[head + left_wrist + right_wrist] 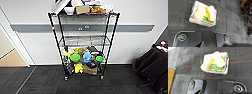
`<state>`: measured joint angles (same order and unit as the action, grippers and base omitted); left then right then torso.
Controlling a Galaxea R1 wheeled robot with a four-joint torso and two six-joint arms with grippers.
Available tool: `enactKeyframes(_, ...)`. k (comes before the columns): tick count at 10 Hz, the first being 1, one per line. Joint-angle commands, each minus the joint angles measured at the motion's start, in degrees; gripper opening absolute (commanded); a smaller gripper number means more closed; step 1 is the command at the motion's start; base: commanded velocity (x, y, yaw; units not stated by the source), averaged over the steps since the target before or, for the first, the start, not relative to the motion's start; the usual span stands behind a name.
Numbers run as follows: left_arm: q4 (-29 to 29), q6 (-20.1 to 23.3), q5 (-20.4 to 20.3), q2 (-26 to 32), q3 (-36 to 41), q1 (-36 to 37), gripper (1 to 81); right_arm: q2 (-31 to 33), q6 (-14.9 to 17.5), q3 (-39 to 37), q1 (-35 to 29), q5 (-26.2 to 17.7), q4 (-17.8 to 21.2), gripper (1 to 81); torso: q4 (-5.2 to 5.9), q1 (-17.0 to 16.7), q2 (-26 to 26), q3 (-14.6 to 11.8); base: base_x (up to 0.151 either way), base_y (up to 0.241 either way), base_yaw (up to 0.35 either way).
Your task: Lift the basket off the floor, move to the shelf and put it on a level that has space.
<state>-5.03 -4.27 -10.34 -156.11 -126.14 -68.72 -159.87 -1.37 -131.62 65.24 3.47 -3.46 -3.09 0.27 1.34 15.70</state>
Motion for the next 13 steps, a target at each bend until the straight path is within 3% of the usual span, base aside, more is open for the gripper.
enactKeyframes(1,-0.4,0.1,2.5,1.1,1.2,3.1,81.1,0.1,-0.1,0.5,-3.1,-2.2,0.7,81.1,0.00,0.0,0.0,0.0,0.000,0.000,0.000)
enactKeyframes(2,-0.8,0.0,2.5,1.3,1.2,3.0,81.1,-0.1,-0.1,0.3,-2.5,-2.0,0.6,81.1,0.00,3.7,5.7,0.0,0.000,0.000,0.000)
enactKeyframes(6,-3.7,-0.5,3.5,2.7,3.5,3.0,81.1,-0.4,-0.1,-0.2,-1.8,-0.9,0.7,81.1,0.00,6.5,10.3,0.0,0.000,0.000,0.000)
enactKeyframes(7,-3.7,-0.5,3.9,3.3,4.8,3.0,81.1,-0.3,-0.1,-0.1,-1.8,-0.9,0.7,81.1,0.00,7.7,12.3,4.0,0.000,0.000,0.000)
enactKeyframes(10,-3.7,-0.5,3.9,3.4,5.0,2.9,81.1,-0.2,-0.1,0.0,-1.8,-0.9,0.7,81.1,0.00,10.7,17.0,7.7,0.000,0.000,0.000)
enactKeyframes(13,-3.7,-0.5,3.9,3.5,4.9,2.9,81.1,-0.2,-0.2,0.1,-1.7,-0.8,0.7,81.1,0.00,14.4,22.9,13.1,0.000,0.000,0.000)
